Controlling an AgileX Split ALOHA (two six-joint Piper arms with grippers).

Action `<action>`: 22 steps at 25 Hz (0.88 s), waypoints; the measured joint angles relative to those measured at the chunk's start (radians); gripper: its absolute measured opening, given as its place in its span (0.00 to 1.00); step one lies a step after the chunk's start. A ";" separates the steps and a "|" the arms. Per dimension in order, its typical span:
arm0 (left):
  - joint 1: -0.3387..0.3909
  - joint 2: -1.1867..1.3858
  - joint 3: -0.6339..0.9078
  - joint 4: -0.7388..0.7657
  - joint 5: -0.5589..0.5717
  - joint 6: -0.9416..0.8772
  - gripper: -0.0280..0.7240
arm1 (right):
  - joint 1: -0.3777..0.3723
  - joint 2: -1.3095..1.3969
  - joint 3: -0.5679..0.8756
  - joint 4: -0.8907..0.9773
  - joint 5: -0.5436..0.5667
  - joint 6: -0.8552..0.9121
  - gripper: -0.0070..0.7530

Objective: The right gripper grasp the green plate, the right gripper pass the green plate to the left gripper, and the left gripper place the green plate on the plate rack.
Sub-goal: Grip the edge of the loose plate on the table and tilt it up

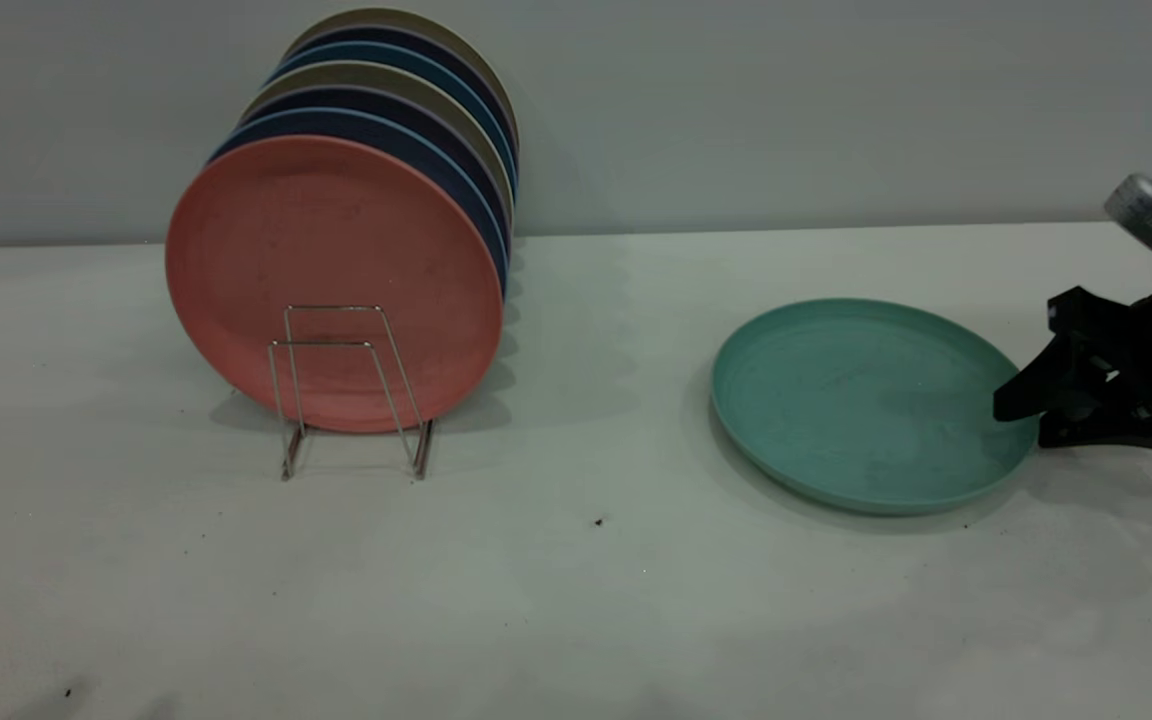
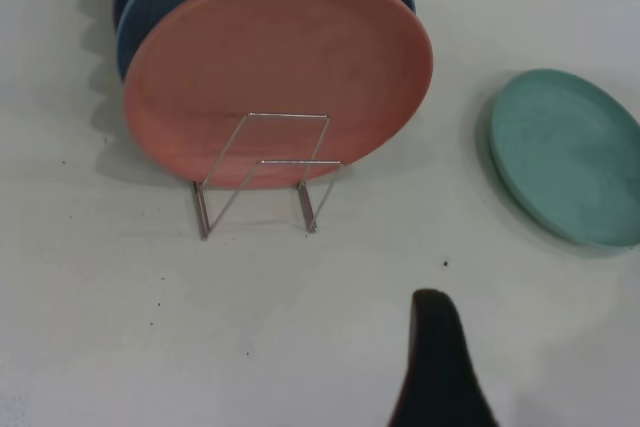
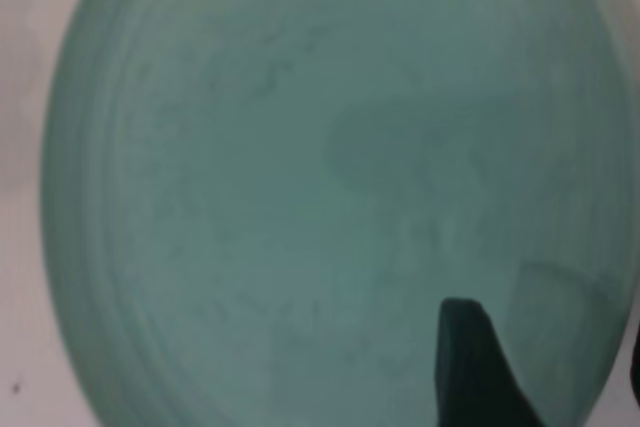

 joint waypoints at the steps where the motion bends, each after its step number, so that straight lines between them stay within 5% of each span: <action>1: 0.000 0.000 0.000 0.000 0.001 0.000 0.74 | 0.000 0.011 -0.012 0.000 0.000 0.004 0.53; 8: 0.000 0.000 0.000 0.000 0.004 0.000 0.74 | 0.000 0.031 -0.040 0.001 0.000 0.015 0.52; 16: 0.000 0.000 0.000 0.000 0.004 0.000 0.74 | 0.000 0.031 -0.040 0.001 -0.053 0.039 0.34; 22: 0.000 0.002 0.000 0.000 0.004 0.004 0.74 | 0.018 0.041 -0.049 0.008 -0.082 0.048 0.32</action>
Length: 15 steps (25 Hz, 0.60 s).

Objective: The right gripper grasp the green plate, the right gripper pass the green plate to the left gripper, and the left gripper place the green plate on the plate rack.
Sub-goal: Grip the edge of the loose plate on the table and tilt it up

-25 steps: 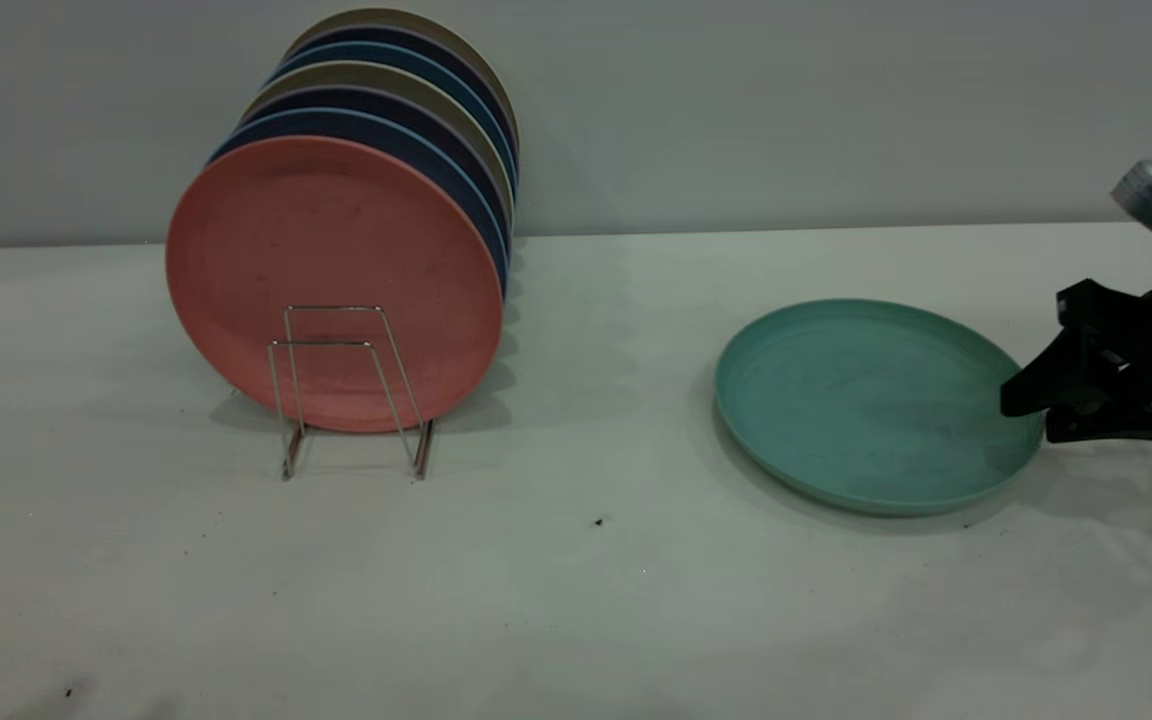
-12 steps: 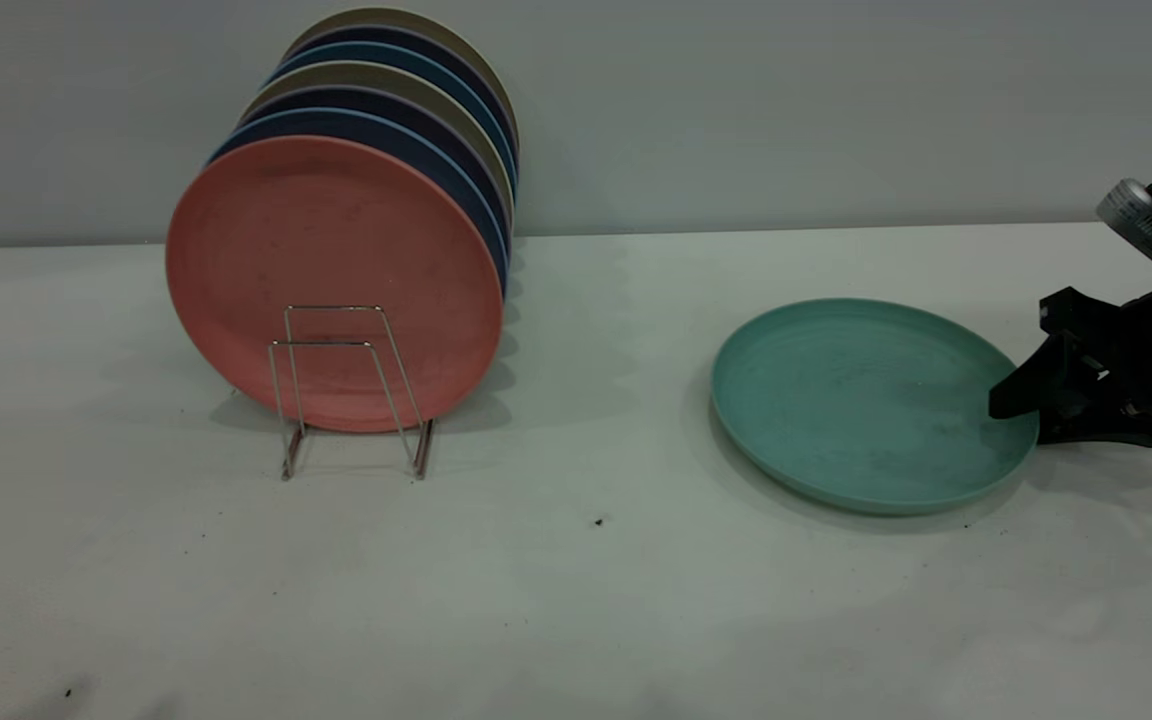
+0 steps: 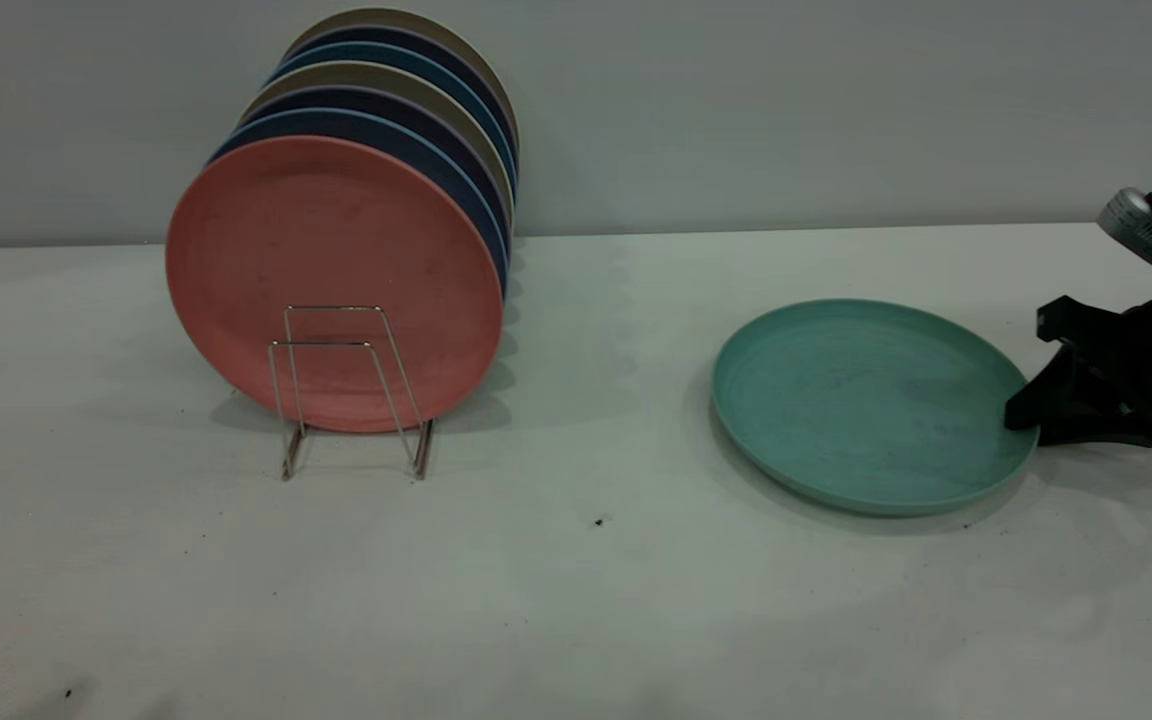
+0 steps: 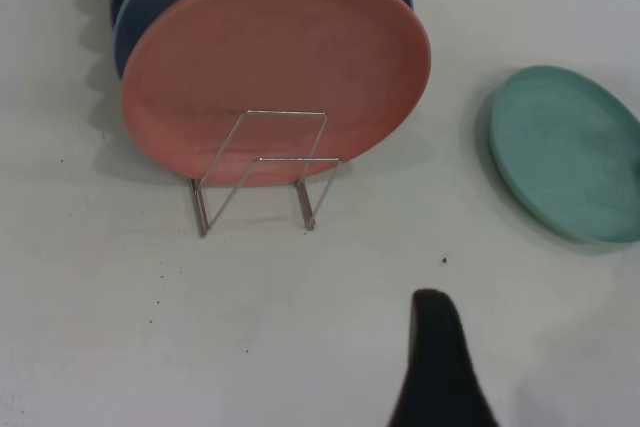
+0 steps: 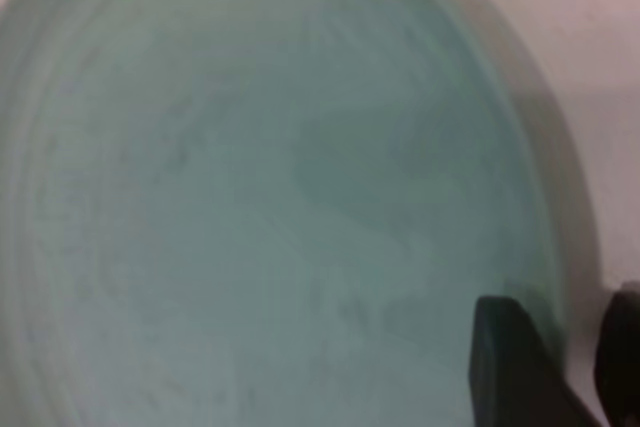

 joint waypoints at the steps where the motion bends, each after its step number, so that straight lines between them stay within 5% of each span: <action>1: 0.000 0.000 0.000 0.000 0.000 0.000 0.74 | 0.001 0.003 -0.001 0.004 0.003 0.000 0.32; 4: 0.000 0.003 0.000 0.000 0.000 0.000 0.74 | 0.001 0.009 -0.002 0.011 0.014 0.000 0.29; 9: 0.000 0.018 0.000 0.000 0.001 0.000 0.73 | 0.001 0.014 -0.002 0.007 0.018 0.001 0.05; 15: 0.000 0.129 0.000 -0.025 0.037 0.018 0.70 | 0.002 -0.018 -0.002 -0.125 0.031 0.021 0.02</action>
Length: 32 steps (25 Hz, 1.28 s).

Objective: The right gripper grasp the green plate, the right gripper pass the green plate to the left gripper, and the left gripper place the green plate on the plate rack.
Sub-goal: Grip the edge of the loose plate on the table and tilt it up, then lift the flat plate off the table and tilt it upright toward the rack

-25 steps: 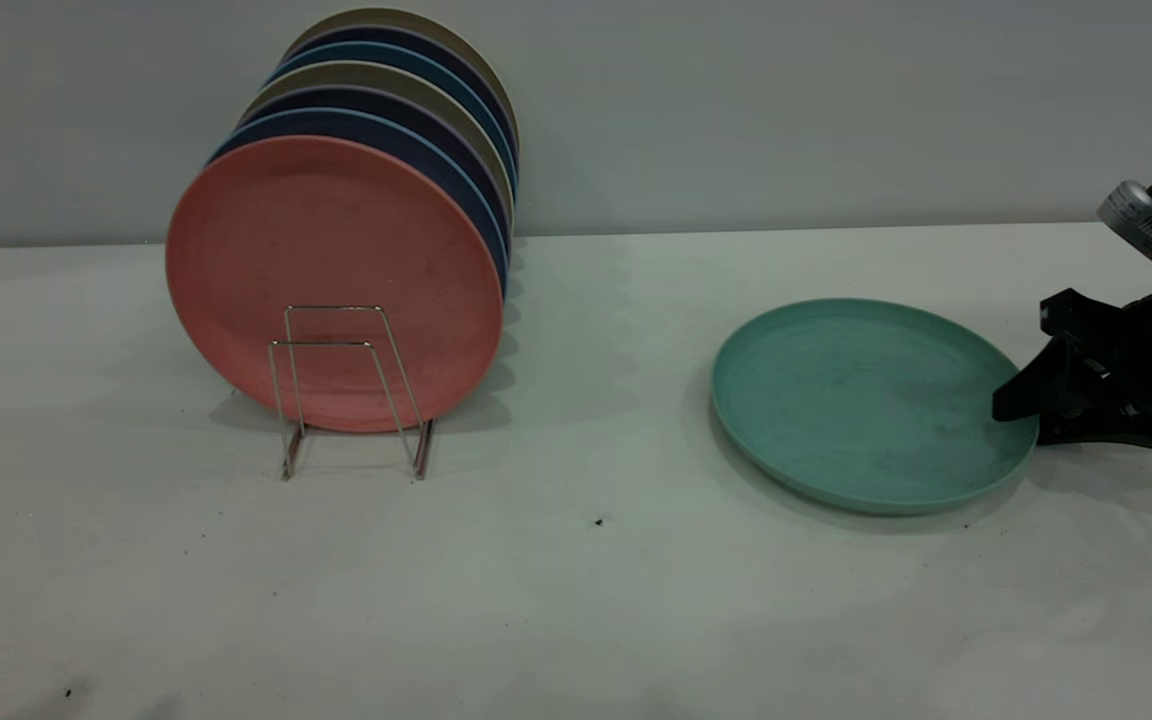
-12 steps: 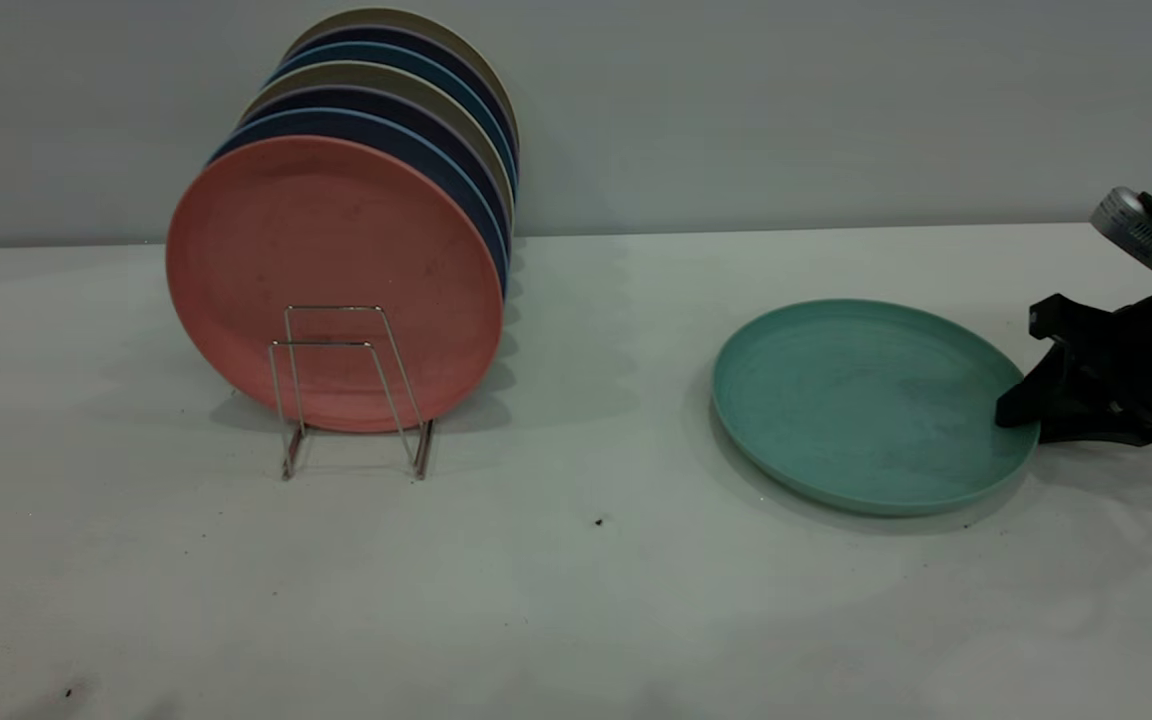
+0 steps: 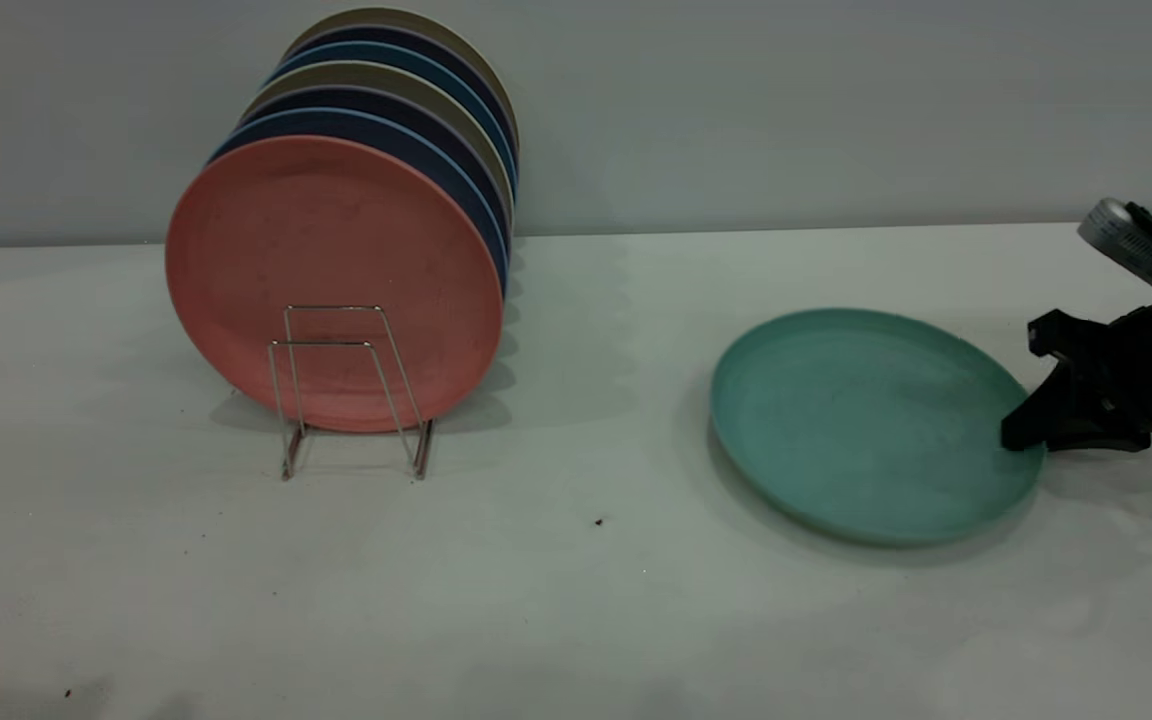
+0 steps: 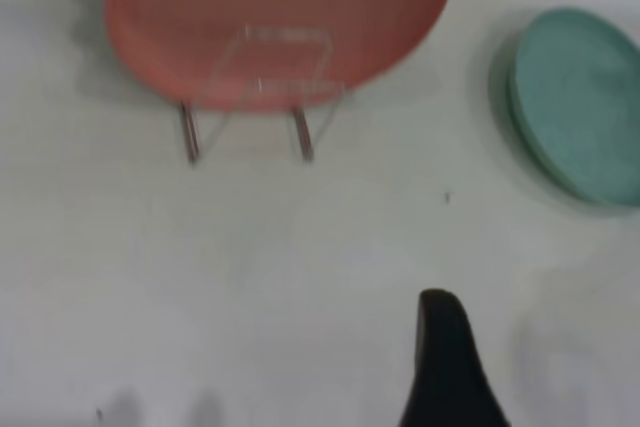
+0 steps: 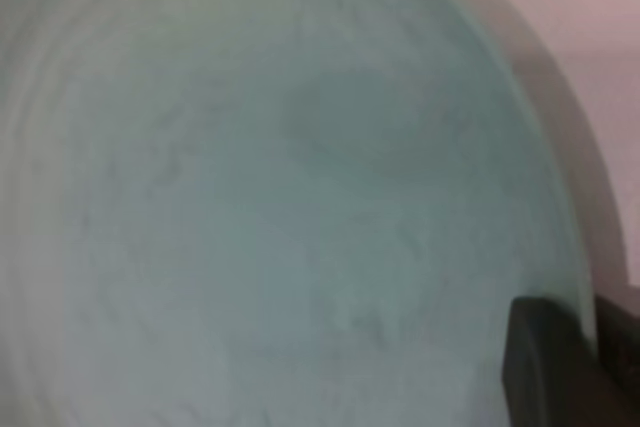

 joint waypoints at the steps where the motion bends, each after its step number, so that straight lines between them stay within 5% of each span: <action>1: 0.000 0.019 0.000 -0.019 0.006 0.019 0.70 | 0.001 -0.020 0.001 -0.048 0.000 0.013 0.02; 11: 0.000 0.314 -0.124 -0.381 0.113 0.389 0.70 | 0.030 -0.219 0.002 -0.265 0.092 0.155 0.03; 25: 0.000 0.704 -0.202 -0.618 0.193 0.597 0.70 | 0.320 -0.226 0.003 -0.143 0.136 0.102 0.03; 32: 0.000 0.742 -0.203 -0.674 0.194 0.647 0.70 | 0.388 -0.226 0.003 -0.002 0.226 0.042 0.03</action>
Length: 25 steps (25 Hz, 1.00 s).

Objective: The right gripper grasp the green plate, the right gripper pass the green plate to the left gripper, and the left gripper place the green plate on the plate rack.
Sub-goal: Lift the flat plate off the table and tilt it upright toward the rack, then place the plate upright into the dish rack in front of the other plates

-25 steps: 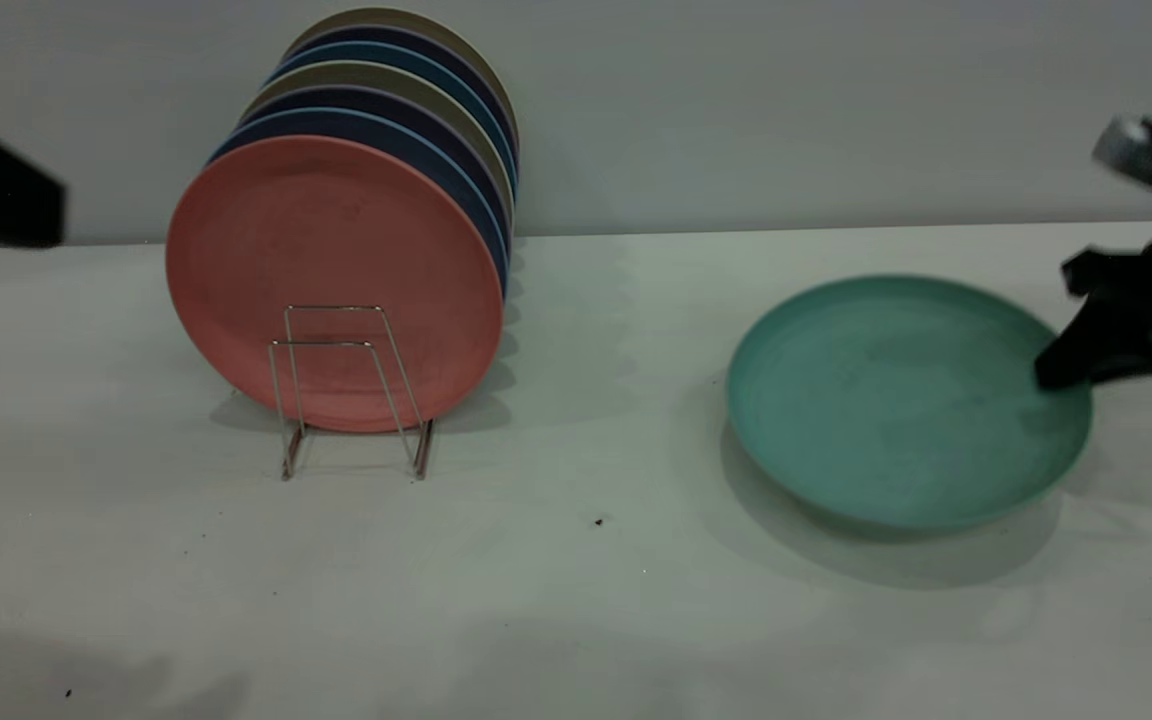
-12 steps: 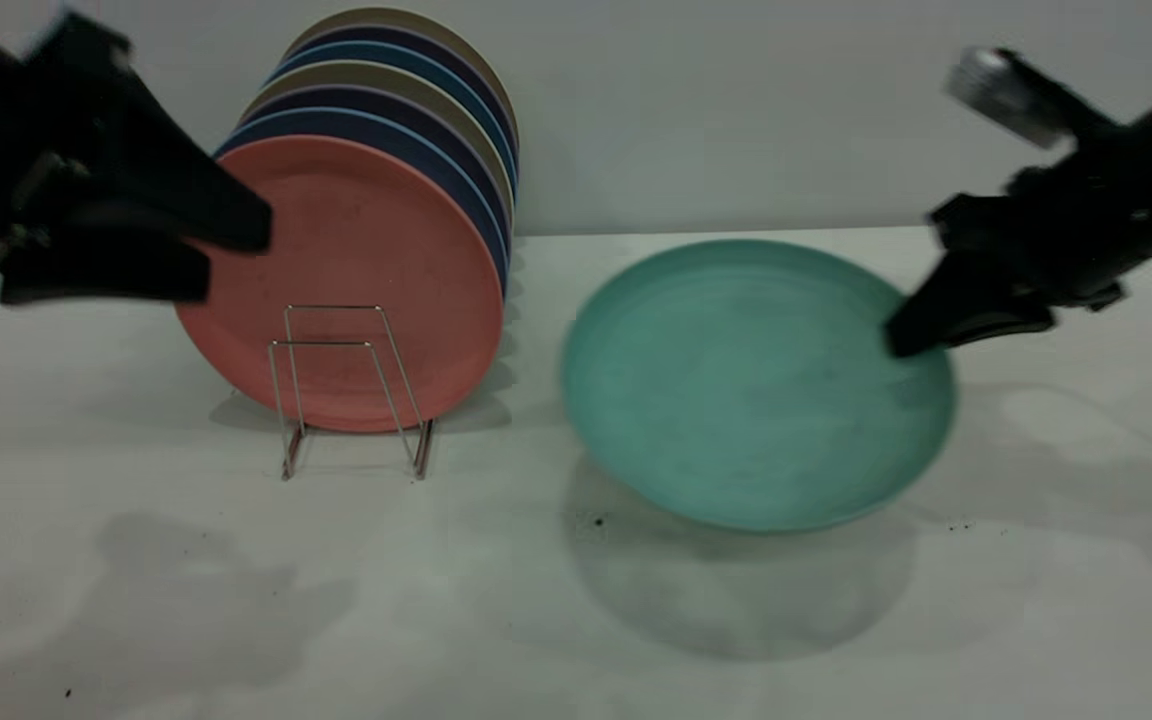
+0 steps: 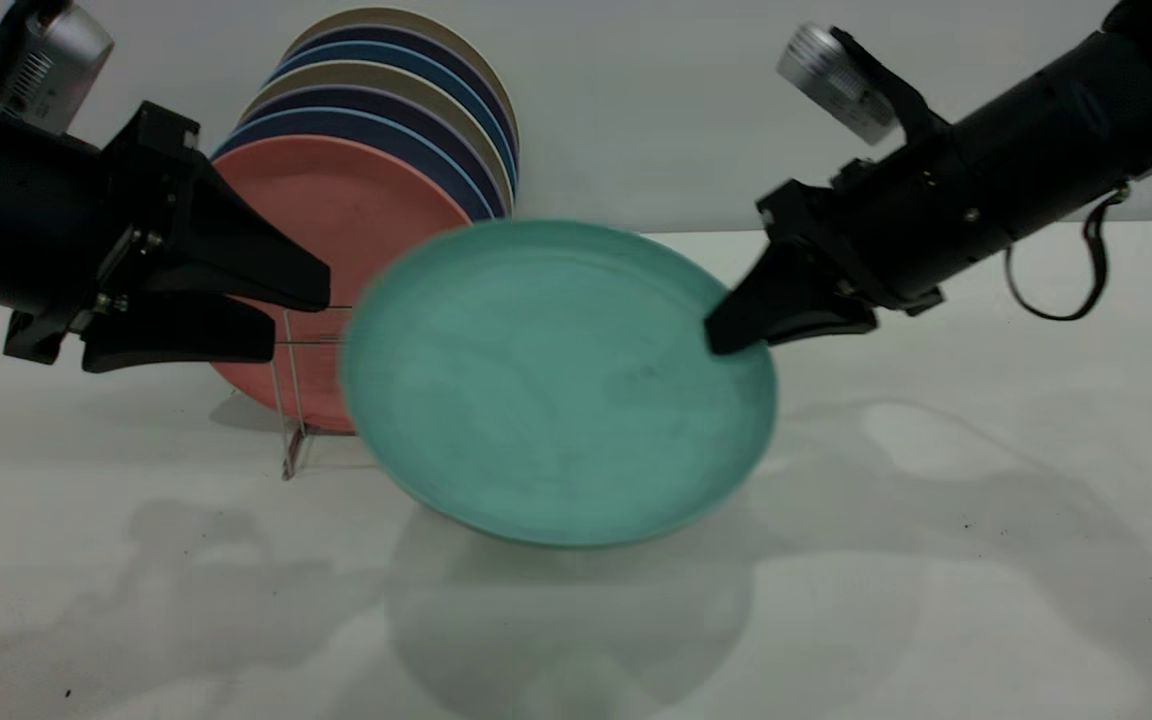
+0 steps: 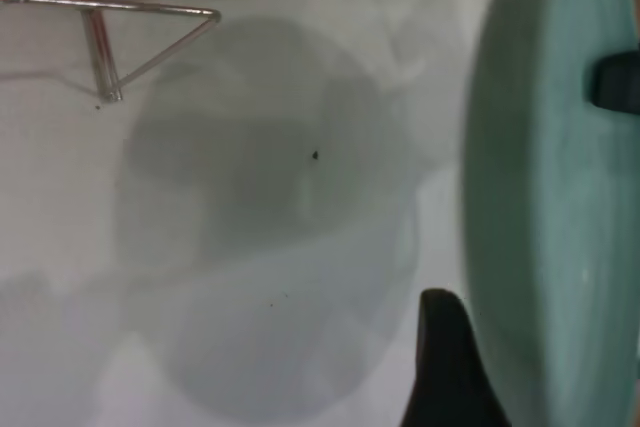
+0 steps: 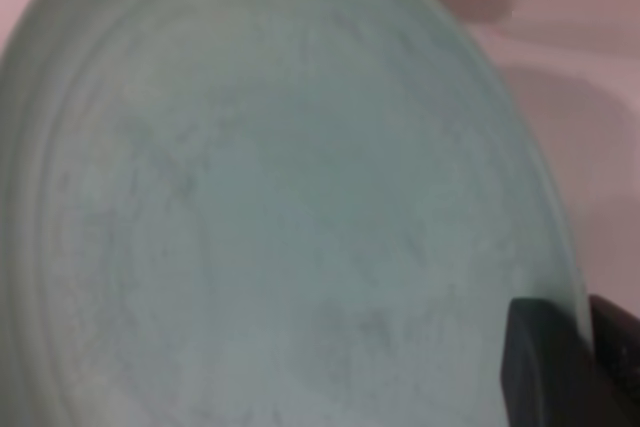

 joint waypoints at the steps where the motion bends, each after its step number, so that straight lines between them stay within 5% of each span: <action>1: 0.000 0.001 0.000 0.001 0.000 0.000 0.70 | 0.001 0.000 0.000 0.023 0.019 -0.006 0.03; 8: 0.000 0.001 0.000 -0.053 0.000 0.031 0.66 | 0.027 0.000 0.000 0.170 0.145 -0.045 0.04; 11: 0.000 0.001 -0.001 -0.087 -0.001 0.053 0.52 | 0.039 0.000 0.000 0.204 0.161 -0.055 0.06; 15: 0.000 0.001 -0.001 -0.138 -0.023 0.095 0.18 | 0.040 0.000 0.000 0.214 0.163 -0.055 0.12; 18: 0.000 0.001 -0.001 -0.146 -0.036 0.134 0.16 | 0.040 0.000 0.000 0.205 0.157 -0.054 0.24; 25: 0.000 0.001 -0.035 -0.039 -0.179 0.209 0.16 | -0.046 0.000 0.000 0.054 0.126 0.019 0.69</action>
